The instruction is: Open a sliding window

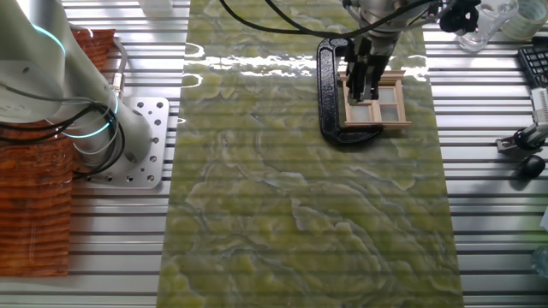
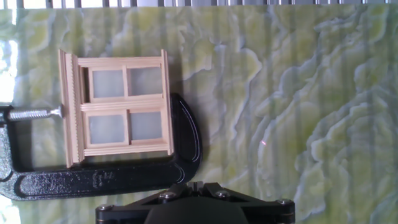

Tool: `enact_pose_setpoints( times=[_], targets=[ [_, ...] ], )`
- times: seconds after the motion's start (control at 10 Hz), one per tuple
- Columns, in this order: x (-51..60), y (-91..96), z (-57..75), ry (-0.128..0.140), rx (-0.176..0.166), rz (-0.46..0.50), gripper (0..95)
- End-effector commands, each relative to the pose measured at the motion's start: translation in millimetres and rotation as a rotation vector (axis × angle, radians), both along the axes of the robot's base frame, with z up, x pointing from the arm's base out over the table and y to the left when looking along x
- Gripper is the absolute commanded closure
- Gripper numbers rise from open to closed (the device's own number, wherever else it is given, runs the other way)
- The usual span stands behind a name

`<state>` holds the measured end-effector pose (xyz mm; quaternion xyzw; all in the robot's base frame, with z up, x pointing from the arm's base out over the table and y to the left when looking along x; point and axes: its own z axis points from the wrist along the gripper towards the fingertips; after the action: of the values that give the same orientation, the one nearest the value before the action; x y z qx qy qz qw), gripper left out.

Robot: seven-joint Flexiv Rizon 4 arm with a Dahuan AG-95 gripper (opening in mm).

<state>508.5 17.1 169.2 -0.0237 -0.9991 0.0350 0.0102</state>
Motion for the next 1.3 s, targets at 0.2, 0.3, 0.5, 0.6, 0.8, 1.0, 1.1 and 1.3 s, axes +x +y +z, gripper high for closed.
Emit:
enact_pose_setpoints(
  times=[0.2, 0.3, 0.5, 0.6, 0.8, 1.0, 1.1, 1.3],
  targets=[
    [-0.2, 6.3, -2.9, -0.010, 0.004, 0.012, 95.0],
    [0.2, 8.4, -5.2, -0.009, 0.002, 0.012, 95.0],
    [1.4, 17.8, -14.6, -0.011, -0.006, -0.003, 95.0],
    [2.1, 18.3, -16.7, -0.013, -0.006, -0.006, 95.0],
    [3.7, 18.3, -19.7, -0.018, -0.005, 0.000, 95.0],
    [5.5, 19.4, -20.6, -0.019, -0.005, 0.012, 95.0],
    [6.4, 20.1, -21.4, -0.018, -0.006, 0.012, 95.0],
    [9.7, 21.5, -25.0, -0.019, -0.008, 0.016, 95.0]
  ],
)
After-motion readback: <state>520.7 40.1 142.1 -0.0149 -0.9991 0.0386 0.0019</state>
